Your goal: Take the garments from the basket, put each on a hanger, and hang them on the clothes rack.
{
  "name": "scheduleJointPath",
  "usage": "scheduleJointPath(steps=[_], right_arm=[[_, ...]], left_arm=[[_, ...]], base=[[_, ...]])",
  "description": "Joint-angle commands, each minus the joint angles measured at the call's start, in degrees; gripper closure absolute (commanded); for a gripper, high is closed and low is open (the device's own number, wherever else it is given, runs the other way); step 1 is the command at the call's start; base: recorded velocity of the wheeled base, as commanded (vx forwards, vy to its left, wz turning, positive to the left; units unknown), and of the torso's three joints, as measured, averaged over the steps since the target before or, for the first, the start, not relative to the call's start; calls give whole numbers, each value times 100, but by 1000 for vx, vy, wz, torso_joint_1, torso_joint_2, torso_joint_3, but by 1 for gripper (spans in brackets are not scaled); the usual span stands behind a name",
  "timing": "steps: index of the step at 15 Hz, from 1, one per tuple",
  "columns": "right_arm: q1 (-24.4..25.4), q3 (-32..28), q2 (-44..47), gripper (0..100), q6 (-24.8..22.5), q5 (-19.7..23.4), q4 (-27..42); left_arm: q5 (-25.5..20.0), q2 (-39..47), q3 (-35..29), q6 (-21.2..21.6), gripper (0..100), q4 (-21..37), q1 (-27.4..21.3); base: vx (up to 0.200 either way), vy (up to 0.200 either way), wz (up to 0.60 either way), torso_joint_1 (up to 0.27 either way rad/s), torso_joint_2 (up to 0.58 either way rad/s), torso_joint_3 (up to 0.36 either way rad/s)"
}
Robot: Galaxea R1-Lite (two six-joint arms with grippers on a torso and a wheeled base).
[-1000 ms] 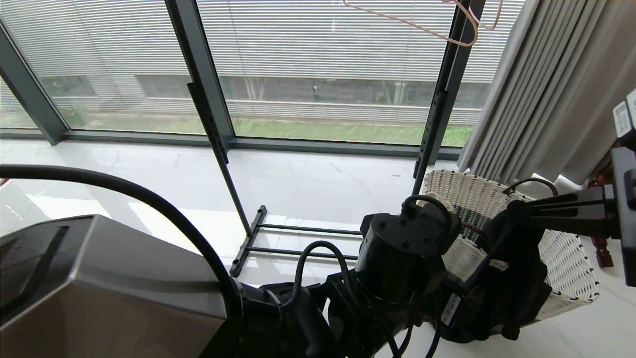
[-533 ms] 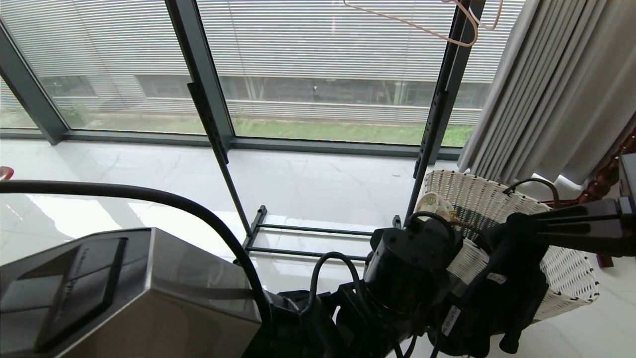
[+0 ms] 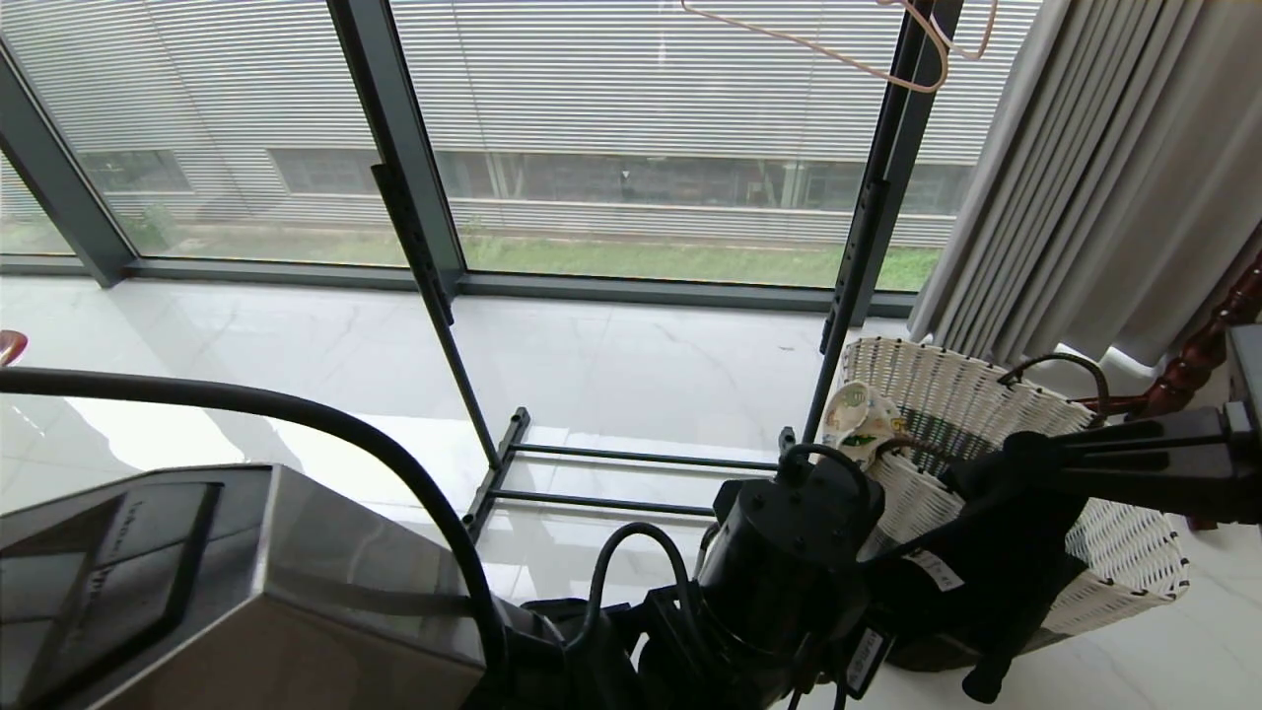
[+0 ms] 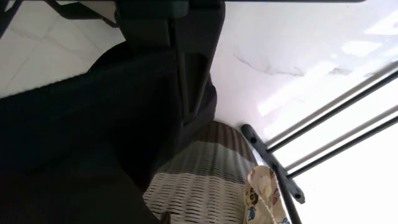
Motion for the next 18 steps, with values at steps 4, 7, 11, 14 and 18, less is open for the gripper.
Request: scheduleJointPath(steps=[4,7,11,14,18], right_arm=[[1,1203,169,100,550,-10,-1206],[80,1827,591,100,875,-1,-2216],[370,1809,1162,100,884,-10,-2963],[493,1801,1355,100,884,-10,-3341],[247,1809,1232,100,928,-27,-3517]], left_arm=[[63,-2319,1602,-645,100,8,-13],[125,-3971,2612,-637,100,430,-22],[634,-4552,2639,-637,100,800,-4],[1012,-4622,2788,-628,100,817,110],[1241,-4552,2982,269,100,817,848]], base=[[0,0,0,0,0,0],[0,0,0,0,0,0],[0,0,0,0,0,0],[0,0,0,0,0,0],[0,0,0,0,0,0]])
